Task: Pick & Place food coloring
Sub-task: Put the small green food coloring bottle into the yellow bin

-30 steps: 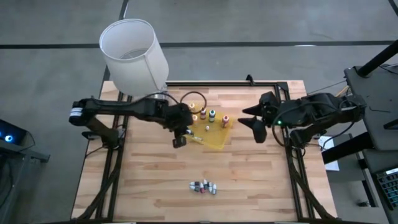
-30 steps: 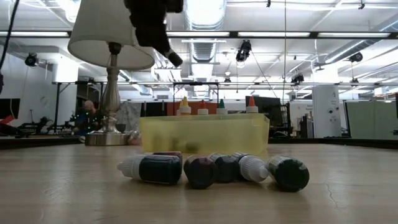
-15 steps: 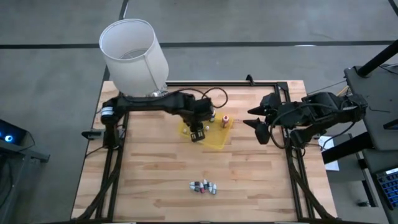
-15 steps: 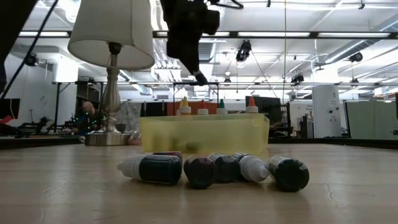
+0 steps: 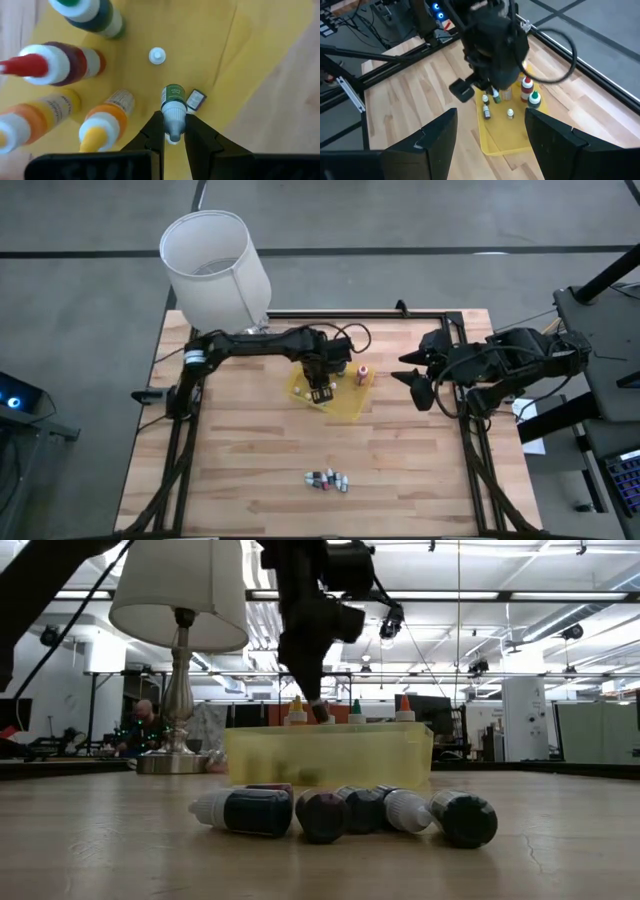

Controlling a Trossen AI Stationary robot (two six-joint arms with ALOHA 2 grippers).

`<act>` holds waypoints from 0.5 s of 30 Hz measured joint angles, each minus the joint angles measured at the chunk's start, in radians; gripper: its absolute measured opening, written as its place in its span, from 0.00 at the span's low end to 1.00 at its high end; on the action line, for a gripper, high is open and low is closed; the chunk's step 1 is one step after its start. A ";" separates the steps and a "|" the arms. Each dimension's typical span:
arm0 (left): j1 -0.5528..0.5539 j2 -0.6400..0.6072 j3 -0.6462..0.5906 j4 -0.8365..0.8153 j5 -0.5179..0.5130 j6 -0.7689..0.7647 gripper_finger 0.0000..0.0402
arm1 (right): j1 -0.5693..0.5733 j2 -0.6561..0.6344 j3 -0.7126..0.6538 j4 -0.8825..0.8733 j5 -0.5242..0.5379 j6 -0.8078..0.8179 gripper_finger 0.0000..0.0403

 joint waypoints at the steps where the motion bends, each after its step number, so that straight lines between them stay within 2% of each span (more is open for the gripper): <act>1: -0.004 0.014 0.000 0.002 -0.002 0.011 0.07 | 0.000 0.000 0.000 0.000 0.001 0.001 0.56; 8: -0.014 0.083 0.000 0.000 -0.036 0.090 0.07 | 0.000 0.000 0.000 0.001 0.002 0.006 0.56; 15: -0.017 0.101 0.003 0.009 -0.040 0.178 0.07 | 0.000 0.000 0.000 0.002 0.003 0.007 0.56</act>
